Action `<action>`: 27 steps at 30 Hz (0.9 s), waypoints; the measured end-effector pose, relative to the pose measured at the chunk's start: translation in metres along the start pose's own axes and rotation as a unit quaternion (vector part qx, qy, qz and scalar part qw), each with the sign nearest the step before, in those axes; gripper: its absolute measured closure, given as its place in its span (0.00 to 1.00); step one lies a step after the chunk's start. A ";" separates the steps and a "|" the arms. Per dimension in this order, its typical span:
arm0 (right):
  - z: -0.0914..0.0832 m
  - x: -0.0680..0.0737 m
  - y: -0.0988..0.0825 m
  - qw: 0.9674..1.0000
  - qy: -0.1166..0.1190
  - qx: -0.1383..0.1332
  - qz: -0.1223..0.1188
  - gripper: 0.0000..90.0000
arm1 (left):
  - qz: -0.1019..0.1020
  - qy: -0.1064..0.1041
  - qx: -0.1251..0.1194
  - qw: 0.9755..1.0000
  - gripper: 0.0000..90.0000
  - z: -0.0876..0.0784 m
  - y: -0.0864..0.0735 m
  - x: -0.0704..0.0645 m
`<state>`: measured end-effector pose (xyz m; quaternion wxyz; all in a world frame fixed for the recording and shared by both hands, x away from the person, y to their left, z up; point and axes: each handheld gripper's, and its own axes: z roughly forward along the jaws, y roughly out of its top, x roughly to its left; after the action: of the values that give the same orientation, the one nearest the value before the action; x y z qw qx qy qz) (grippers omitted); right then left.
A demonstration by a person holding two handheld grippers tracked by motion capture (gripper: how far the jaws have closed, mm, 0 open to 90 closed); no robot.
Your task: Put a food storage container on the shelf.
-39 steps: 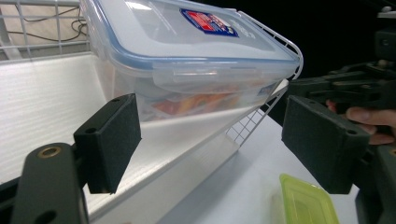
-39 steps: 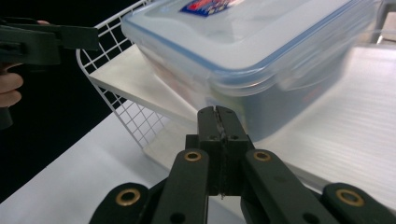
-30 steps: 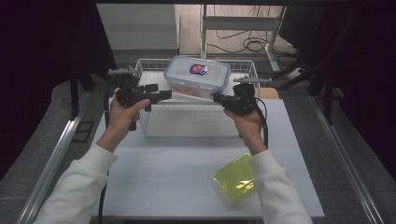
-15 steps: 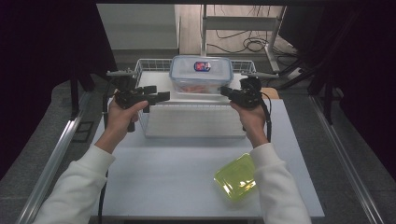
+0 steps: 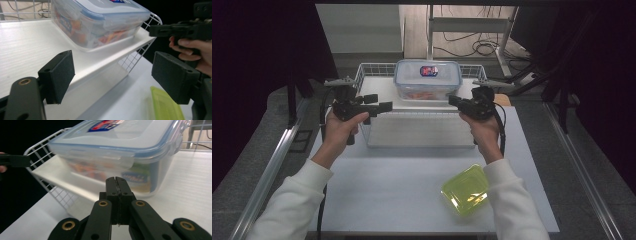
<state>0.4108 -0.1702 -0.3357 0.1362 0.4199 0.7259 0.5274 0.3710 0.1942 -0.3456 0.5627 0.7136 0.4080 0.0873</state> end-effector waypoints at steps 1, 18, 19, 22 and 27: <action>-0.004 0.001 -0.002 1.000 0.004 0.000 -0.004 0.99 | 0.000 0.000 0.000 1.000 0.20 0.000 0.000 0.000; -0.050 0.007 -0.081 0.997 0.079 0.014 -0.014 0.89 | -0.023 -0.044 0.001 0.999 0.21 -0.031 -0.082 -0.014; -0.052 0.007 -0.087 0.997 0.080 0.014 -0.013 0.85 | -0.024 -0.046 0.001 0.999 0.21 -0.032 -0.087 -0.015; -0.056 0.007 -0.104 0.997 0.076 0.016 -0.022 0.73 | -0.019 -0.050 0.006 0.999 0.21 -0.034 -0.102 -0.019; -0.062 0.007 -0.128 0.996 0.068 0.032 -0.037 0.63 | -0.010 -0.059 0.026 0.998 0.24 -0.033 -0.127 -0.025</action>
<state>0.3075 -0.2165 -0.4212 0.0918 0.3601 0.7650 0.5260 0.2740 0.2052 -0.4365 0.5675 0.7281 0.3834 0.0290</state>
